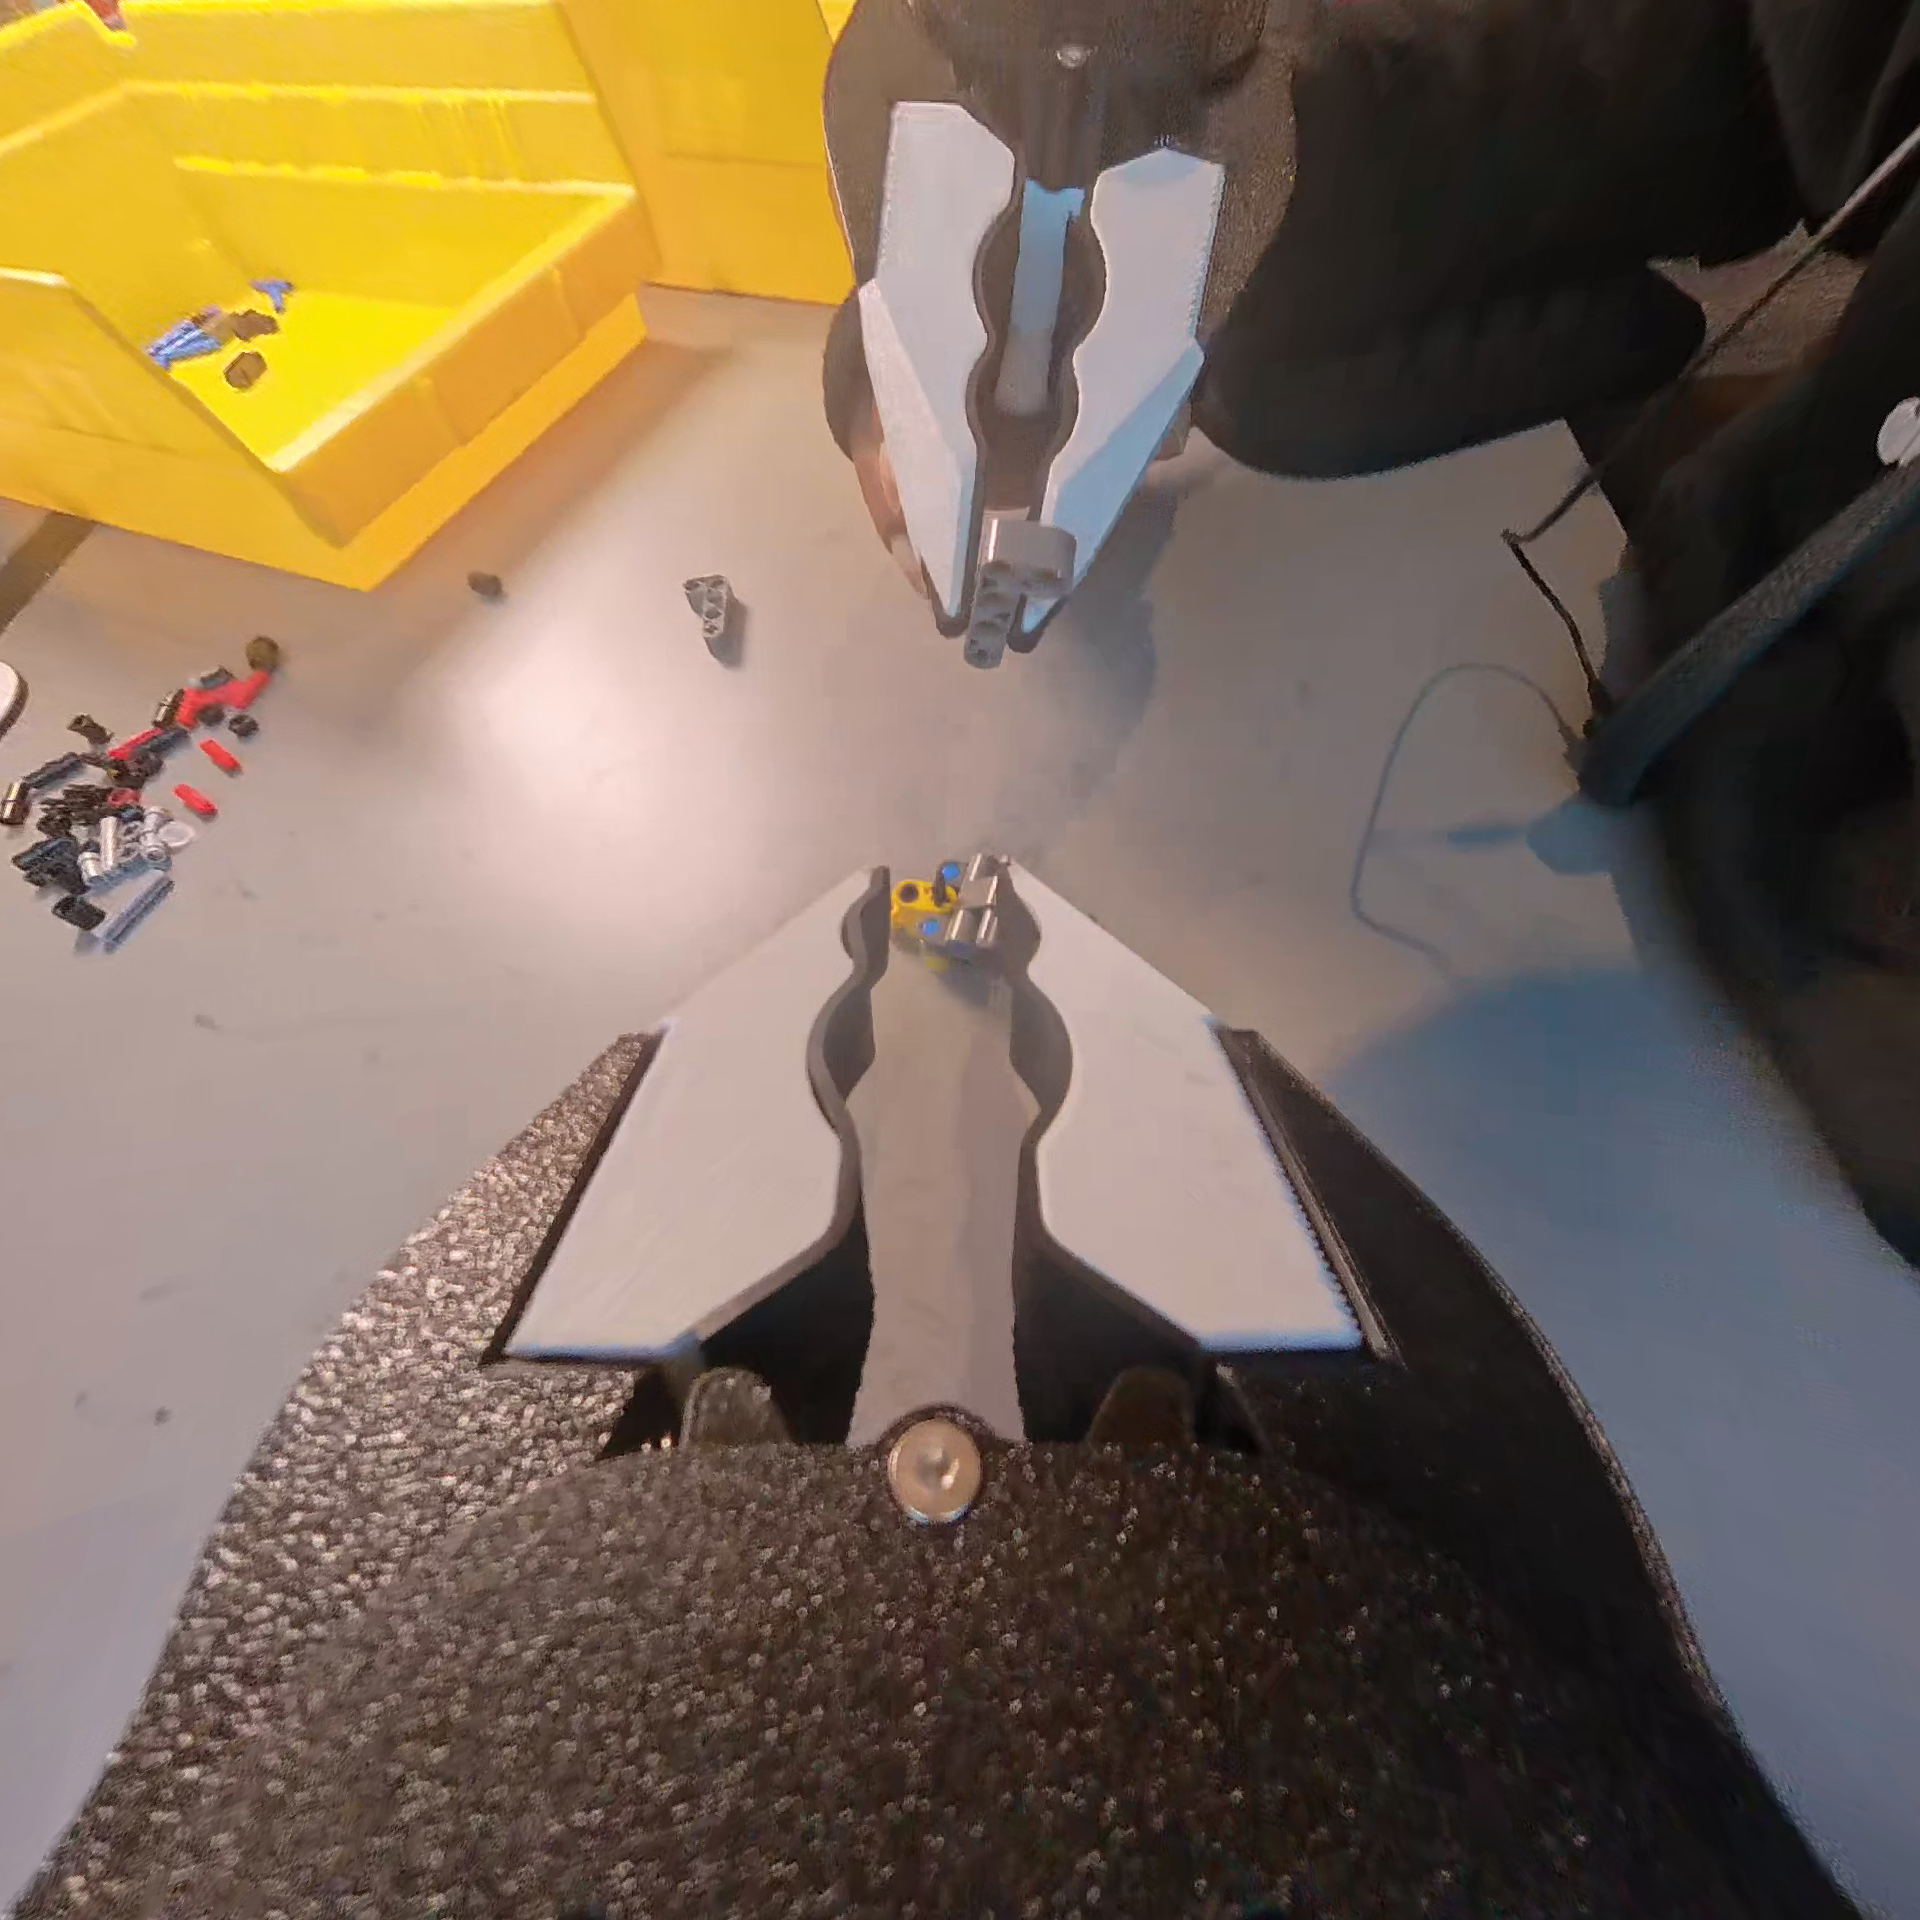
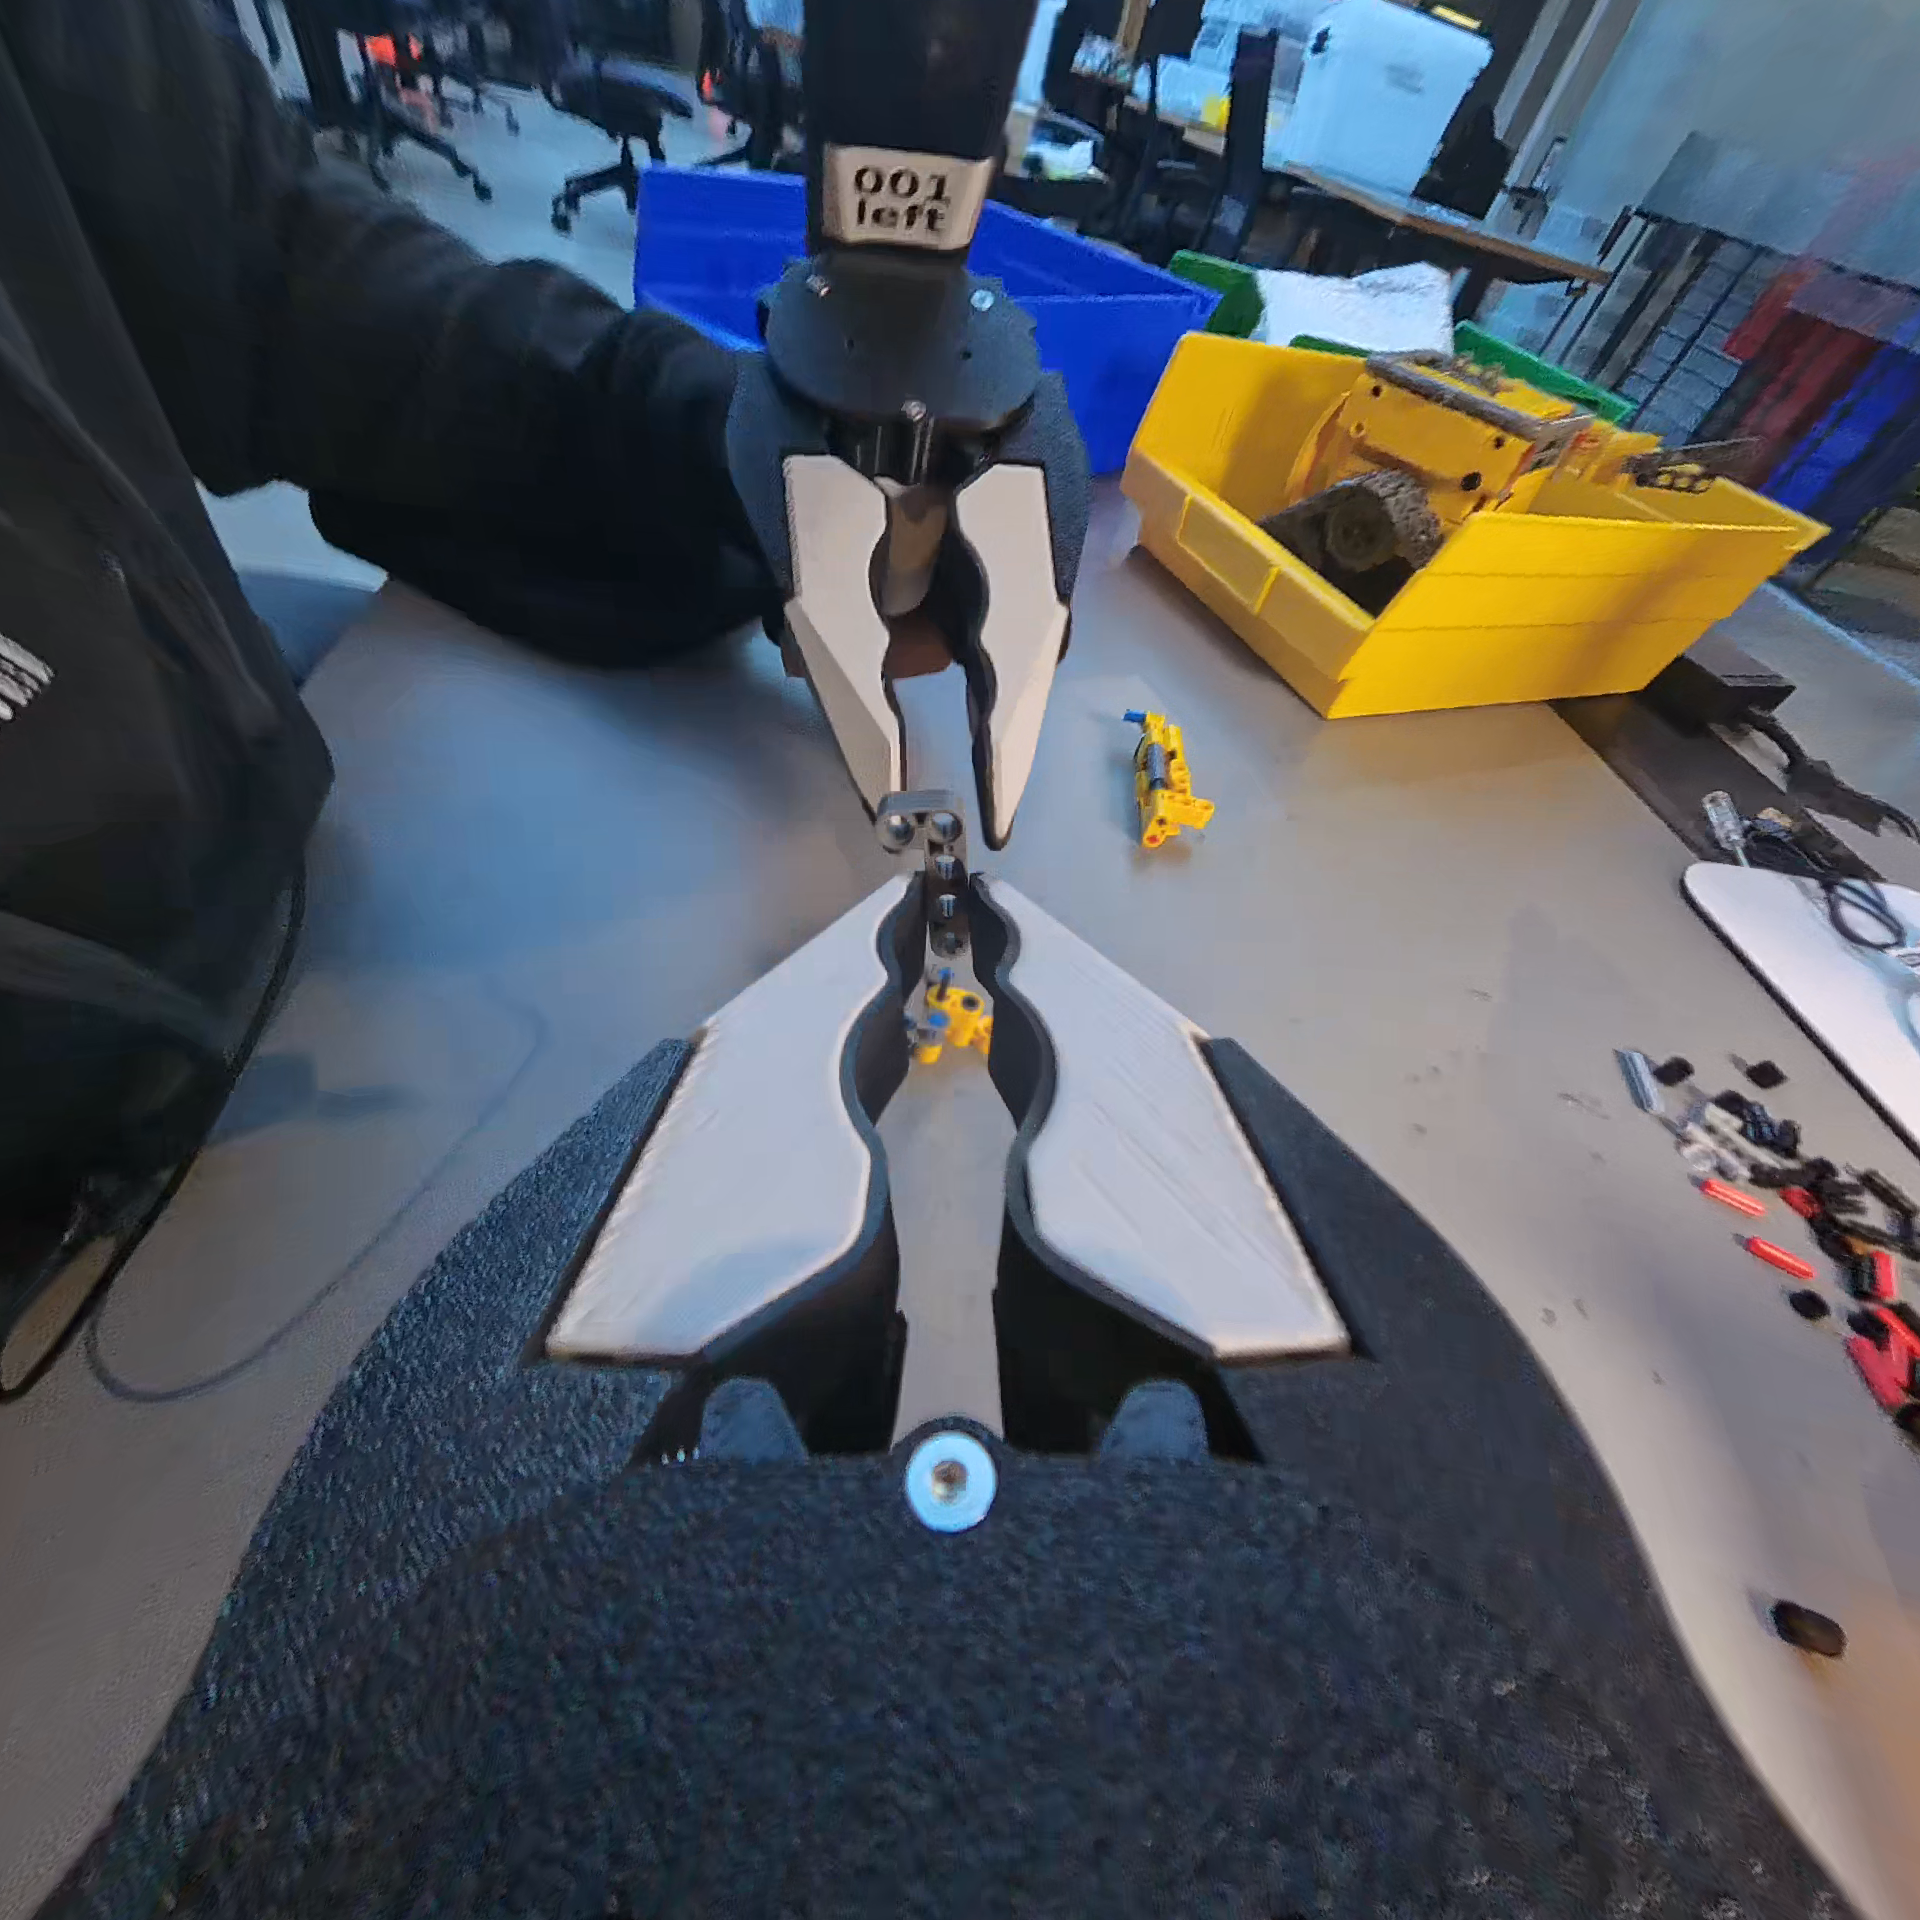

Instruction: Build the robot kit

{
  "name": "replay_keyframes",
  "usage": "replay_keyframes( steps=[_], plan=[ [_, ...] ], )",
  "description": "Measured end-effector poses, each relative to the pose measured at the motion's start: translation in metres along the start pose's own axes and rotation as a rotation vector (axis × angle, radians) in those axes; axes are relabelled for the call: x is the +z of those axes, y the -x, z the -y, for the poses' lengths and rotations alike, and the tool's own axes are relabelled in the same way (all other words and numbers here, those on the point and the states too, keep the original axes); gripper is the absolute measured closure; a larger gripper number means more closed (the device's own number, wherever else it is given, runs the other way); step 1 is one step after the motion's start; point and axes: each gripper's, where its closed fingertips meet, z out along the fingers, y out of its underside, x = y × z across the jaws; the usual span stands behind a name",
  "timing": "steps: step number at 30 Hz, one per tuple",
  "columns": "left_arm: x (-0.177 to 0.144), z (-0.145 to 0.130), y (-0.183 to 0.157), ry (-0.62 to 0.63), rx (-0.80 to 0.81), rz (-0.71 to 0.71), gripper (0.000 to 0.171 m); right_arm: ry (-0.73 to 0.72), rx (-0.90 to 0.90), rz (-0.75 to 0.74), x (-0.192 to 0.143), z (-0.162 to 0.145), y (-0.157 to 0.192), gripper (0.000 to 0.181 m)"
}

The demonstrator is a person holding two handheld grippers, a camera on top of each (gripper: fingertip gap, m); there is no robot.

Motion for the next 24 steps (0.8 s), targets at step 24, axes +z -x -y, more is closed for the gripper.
replay_keyframes(
  steps=[24],
  plan=[
    [0.026,0.001,-0.009,0.053,0.213,0.094,0.165,-0.107,0.12,0.083,-0.002,0.008,0.004,0.174]
  ],
)
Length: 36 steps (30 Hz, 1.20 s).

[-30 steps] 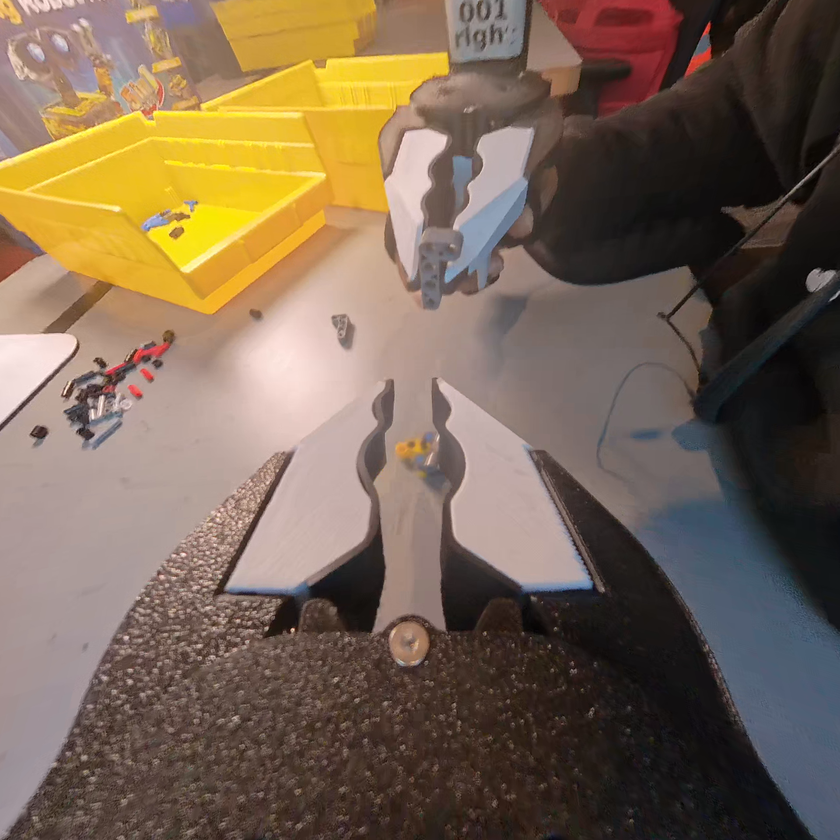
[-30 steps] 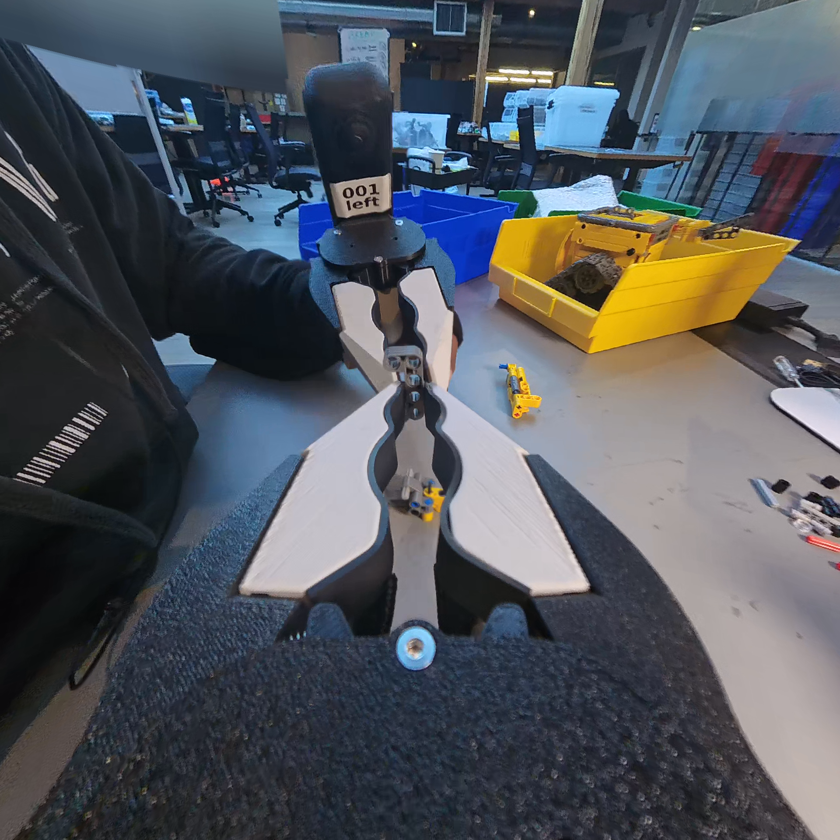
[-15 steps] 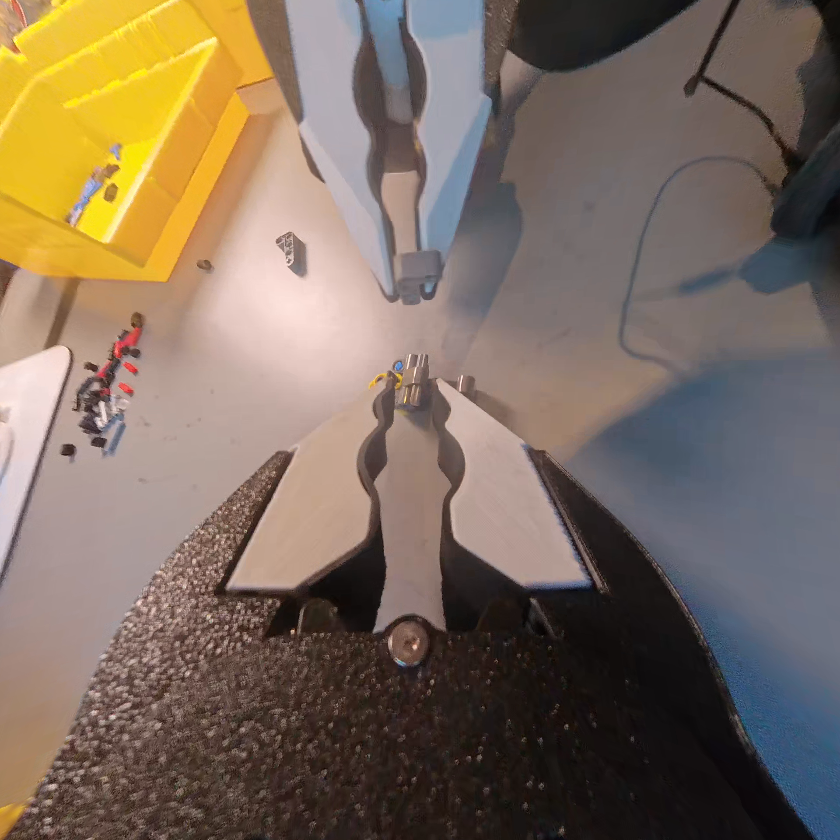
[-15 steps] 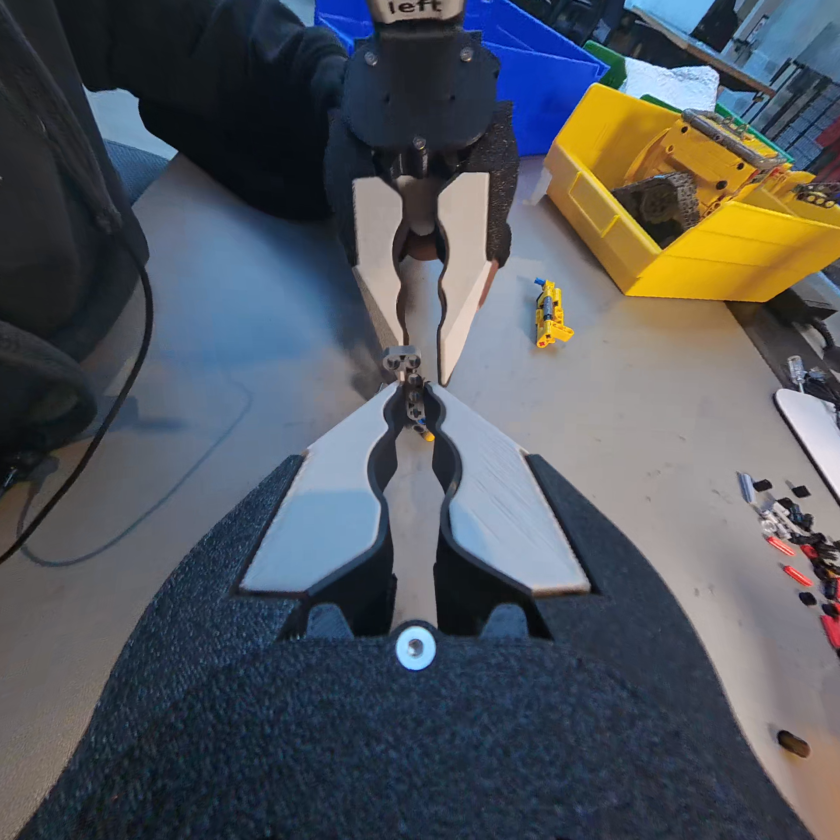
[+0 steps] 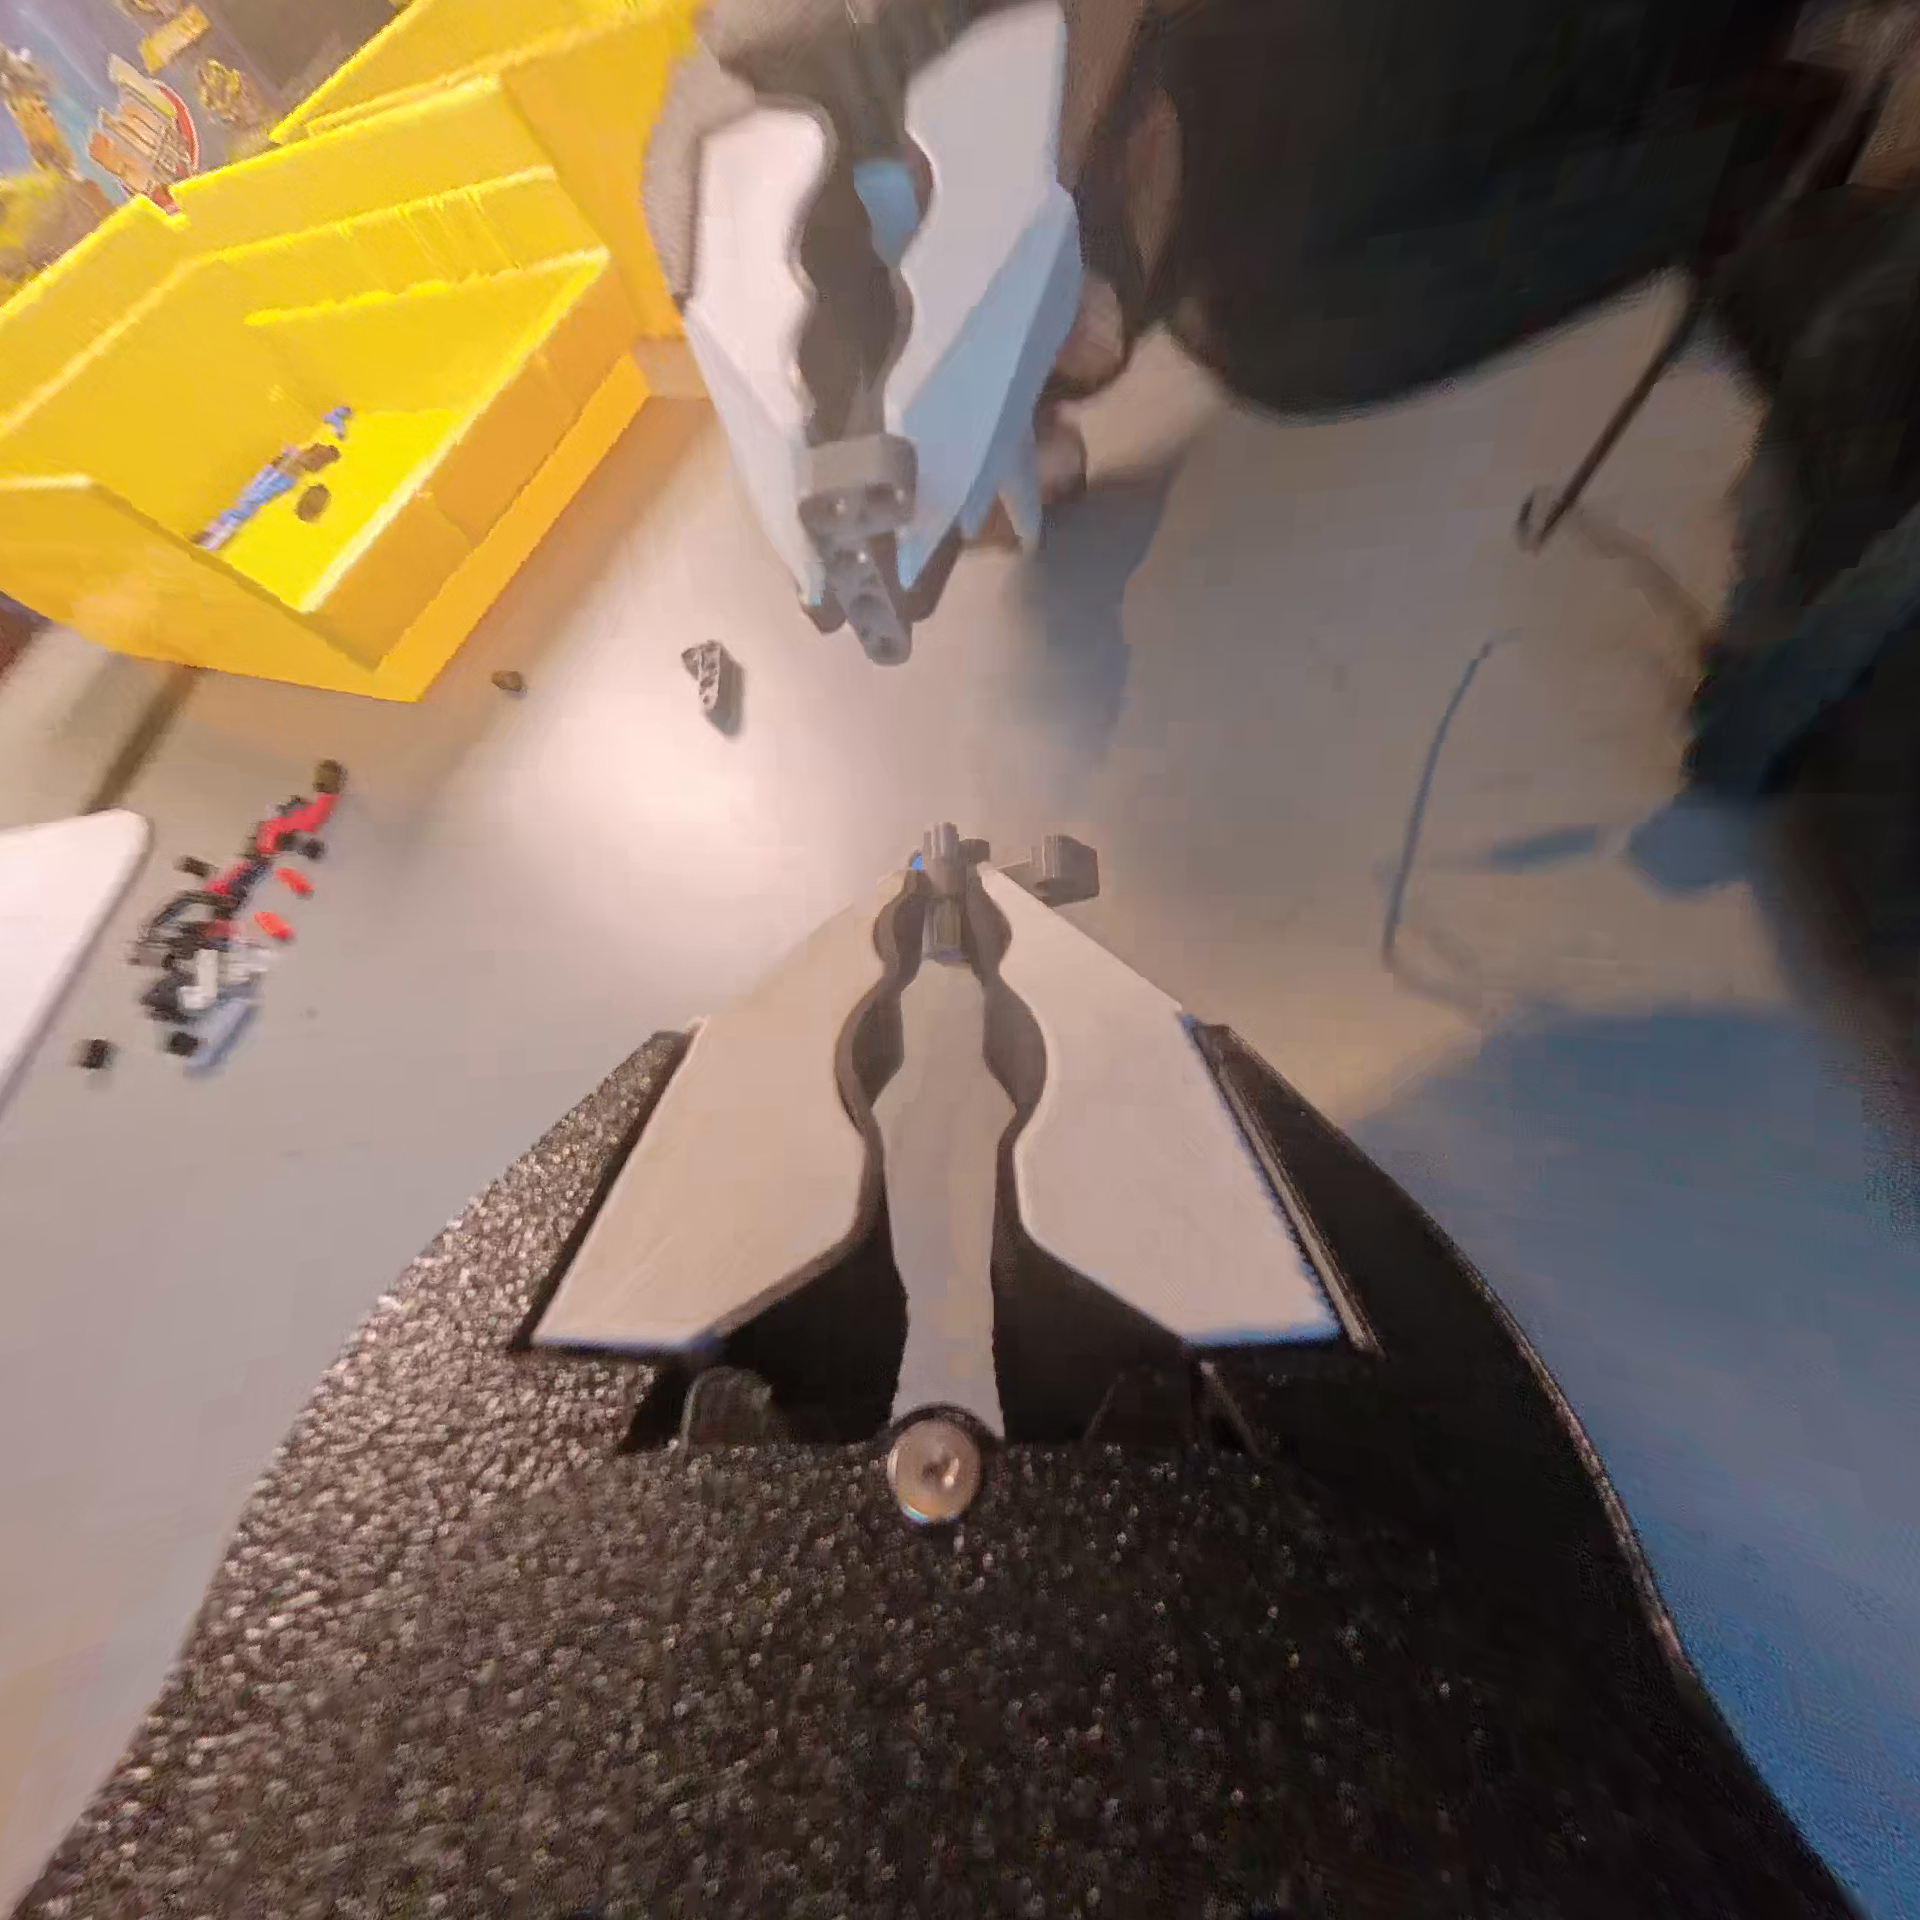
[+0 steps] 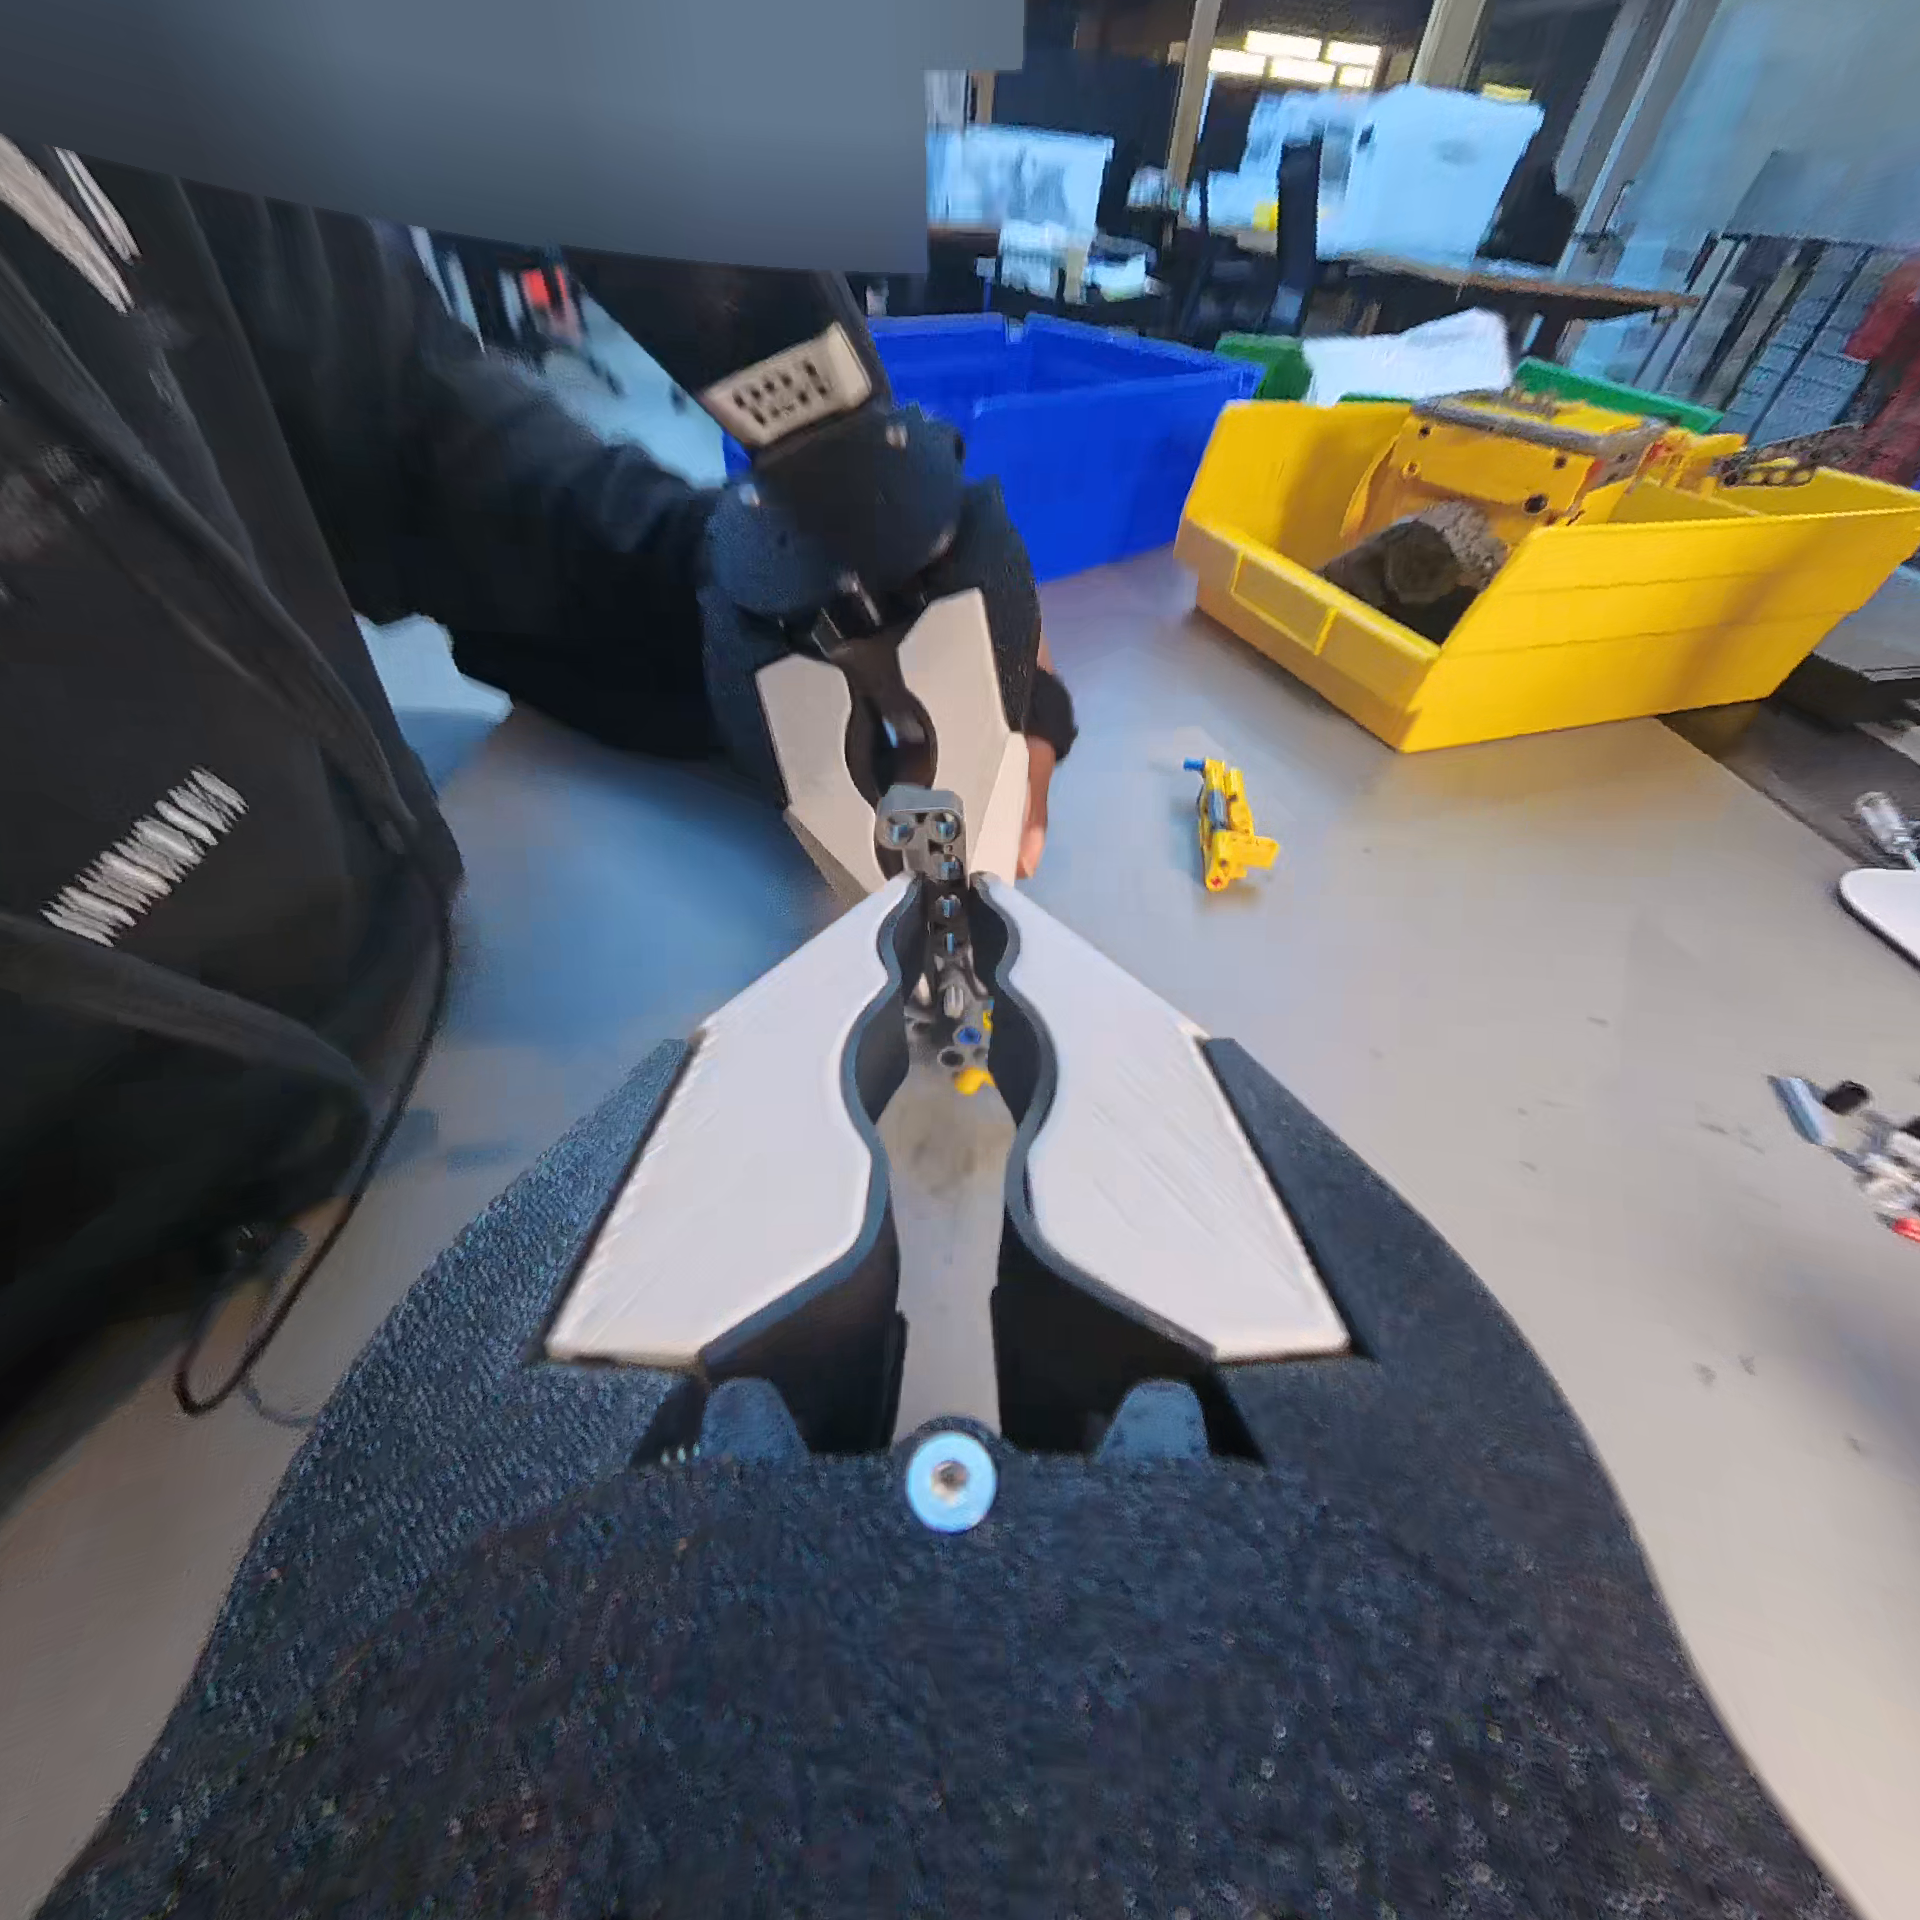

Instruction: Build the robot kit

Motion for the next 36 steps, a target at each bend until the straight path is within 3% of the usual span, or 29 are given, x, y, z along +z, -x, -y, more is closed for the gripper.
replay_keyframes(
  steps=[5,9,26,36],
  plan=[
    [-0.013,0.044,0.006,-0.262,-0.488,-0.191,0.165,-0.173,0.274,0.074,-0.007,0.024,-0.007,0.174],
    [-0.016,0.047,0.008,-0.302,-0.653,-0.258,0.165,-0.208,0.395,0.131,-0.007,0.026,-0.008,0.174],
    [-0.015,0.039,0.002,-0.221,-0.717,-0.291,0.165,-0.087,0.377,0.174,0.001,0.007,-0.001,0.174],
    [-0.016,0.041,0.001,-0.175,-0.68,-0.245,0.165,-0.087,0.37,0.184,0.003,0.008,0.0,0.174]
  ],
)
